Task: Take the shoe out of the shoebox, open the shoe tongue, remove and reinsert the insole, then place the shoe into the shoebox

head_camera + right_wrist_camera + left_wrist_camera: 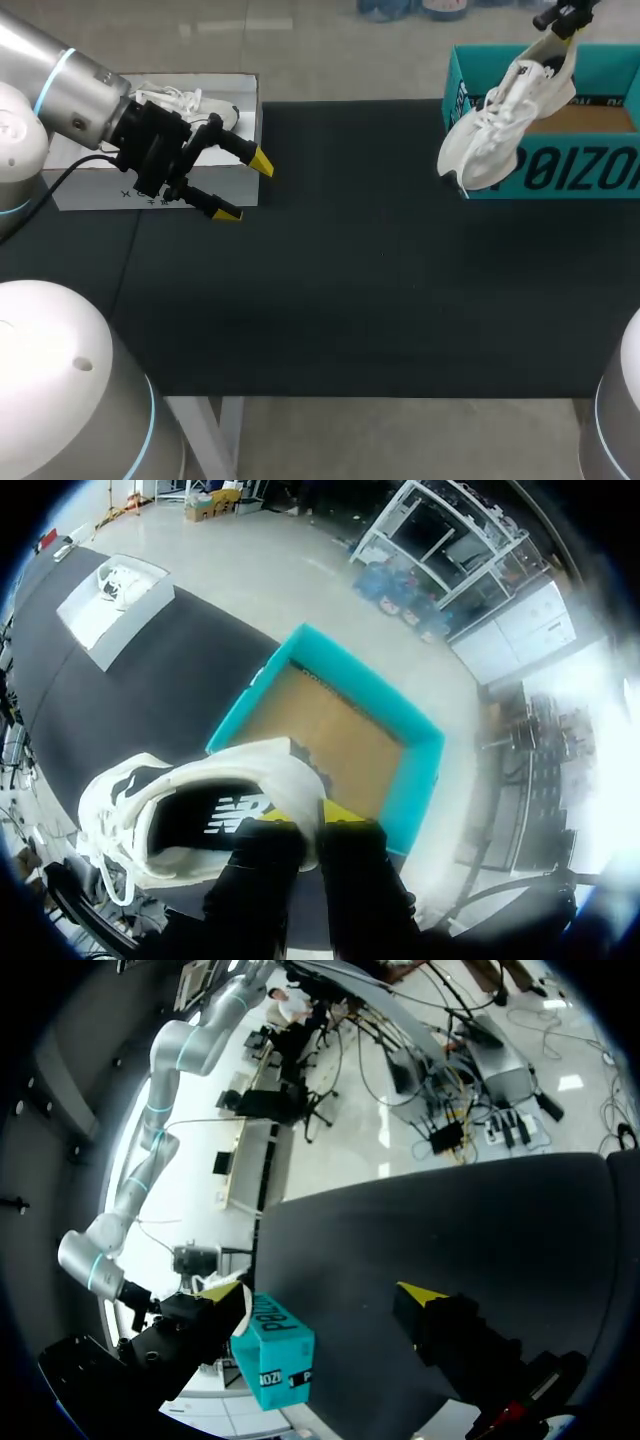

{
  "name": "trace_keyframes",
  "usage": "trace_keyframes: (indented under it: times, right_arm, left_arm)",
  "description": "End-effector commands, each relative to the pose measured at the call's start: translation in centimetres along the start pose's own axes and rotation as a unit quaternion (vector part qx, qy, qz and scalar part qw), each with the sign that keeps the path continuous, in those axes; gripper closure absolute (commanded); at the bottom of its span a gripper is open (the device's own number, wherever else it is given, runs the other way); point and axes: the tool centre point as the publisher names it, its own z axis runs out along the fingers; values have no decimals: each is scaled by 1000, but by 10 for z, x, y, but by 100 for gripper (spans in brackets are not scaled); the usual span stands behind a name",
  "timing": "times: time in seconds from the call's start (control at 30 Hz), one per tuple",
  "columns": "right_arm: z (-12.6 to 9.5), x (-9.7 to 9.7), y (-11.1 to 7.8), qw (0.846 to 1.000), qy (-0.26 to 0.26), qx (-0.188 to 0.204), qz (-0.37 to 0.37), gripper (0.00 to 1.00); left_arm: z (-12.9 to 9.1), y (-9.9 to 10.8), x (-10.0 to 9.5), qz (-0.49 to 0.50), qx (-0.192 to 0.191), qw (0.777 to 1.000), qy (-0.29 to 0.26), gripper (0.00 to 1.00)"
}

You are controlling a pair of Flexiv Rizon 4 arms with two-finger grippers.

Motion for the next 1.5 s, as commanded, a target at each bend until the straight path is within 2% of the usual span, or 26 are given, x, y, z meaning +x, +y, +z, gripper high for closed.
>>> trace_keyframes:
  times: [0.03,0.33,0.47,0.6,0.8,0.9,1.0,1.17,1.33,1.5]
  right_arm:
    - [-1,-1,-3,1000,1,-5,1,100]
    - [-1,-1,-3,1000,1,-5,1,100]
    - [-4,-24,-7,999,-8,8,48,100]
    - [-5,-51,-19,995,-17,25,98,100]
    - [8,-80,-38,986,-34,51,152,100]
    - [17,-93,-46,977,-58,70,190,100]
    - [25,-104,-51,968,-50,85,229,100]
    - [36,-117,-53,956,-45,97,274,100]
    - [39,-135,-51,946,-32,89,310,100]
    - [54,-159,-52,936,-26,83,342,100]
  left_arm:
    - [0,0,0,0,0,1000,1,0]
    - [0,0,0,0,0,1000,1,0]
    - [0,0,0,0,0,1000,1,0]
    - [0,0,0,0,0,1000,1,0]
    - [0,0,0,0,0,1000,1,0]
    - [0,0,0,0,0,1000,1,0]
    - [0,0,0,0,0,1000,1,0]
    - [0,0,0,0,0,1000,1,0]
    - [0,0,0,0,0,1000,1,0]
    - [0,0,0,0,0,1000,1,0]
